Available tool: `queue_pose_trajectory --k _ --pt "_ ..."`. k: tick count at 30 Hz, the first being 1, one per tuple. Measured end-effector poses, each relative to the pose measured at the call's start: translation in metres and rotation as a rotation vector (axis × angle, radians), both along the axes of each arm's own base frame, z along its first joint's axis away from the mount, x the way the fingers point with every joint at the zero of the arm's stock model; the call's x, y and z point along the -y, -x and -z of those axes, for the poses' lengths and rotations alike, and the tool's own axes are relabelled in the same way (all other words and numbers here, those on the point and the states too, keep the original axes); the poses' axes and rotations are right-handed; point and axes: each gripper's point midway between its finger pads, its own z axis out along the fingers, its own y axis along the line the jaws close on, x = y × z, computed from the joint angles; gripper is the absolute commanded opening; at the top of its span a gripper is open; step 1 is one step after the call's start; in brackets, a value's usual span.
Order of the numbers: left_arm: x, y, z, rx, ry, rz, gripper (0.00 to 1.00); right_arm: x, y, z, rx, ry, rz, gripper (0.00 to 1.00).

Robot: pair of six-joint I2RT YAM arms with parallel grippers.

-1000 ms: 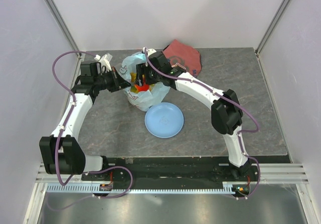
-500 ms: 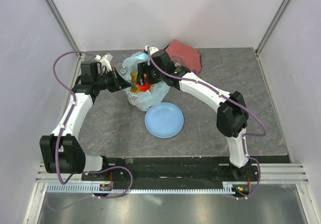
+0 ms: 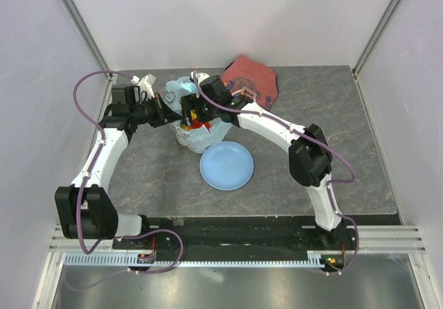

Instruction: Place the fruits into the plastic bag

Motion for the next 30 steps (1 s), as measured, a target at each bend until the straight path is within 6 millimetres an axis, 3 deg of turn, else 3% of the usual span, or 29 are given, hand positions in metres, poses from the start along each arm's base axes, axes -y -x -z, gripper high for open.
queue_pose_trajectory --k 6,12,16,26,29,30 --pt "0.0 0.0 0.0 0.0 0.0 0.0 0.02 0.009 -0.004 -0.013 0.024 -0.003 0.028 0.98" --pt "0.0 0.0 0.0 0.001 0.0 0.0 0.02 0.035 0.003 -0.061 0.079 -0.047 0.062 0.96" --pt "0.0 0.0 0.0 0.001 0.0 0.0 0.02 0.051 0.015 -0.074 0.073 -0.04 0.082 0.93" --pt "0.001 0.0 0.0 0.0 0.0 0.003 0.02 0.05 0.058 -0.045 -0.123 0.013 0.042 0.87" --pt "0.003 0.0 0.001 -0.002 0.0 0.009 0.02 0.045 0.067 -0.031 -0.176 0.028 0.021 0.74" --pt "0.004 0.0 0.002 -0.004 0.0 0.011 0.02 0.043 0.069 -0.026 -0.194 0.033 0.015 0.63"
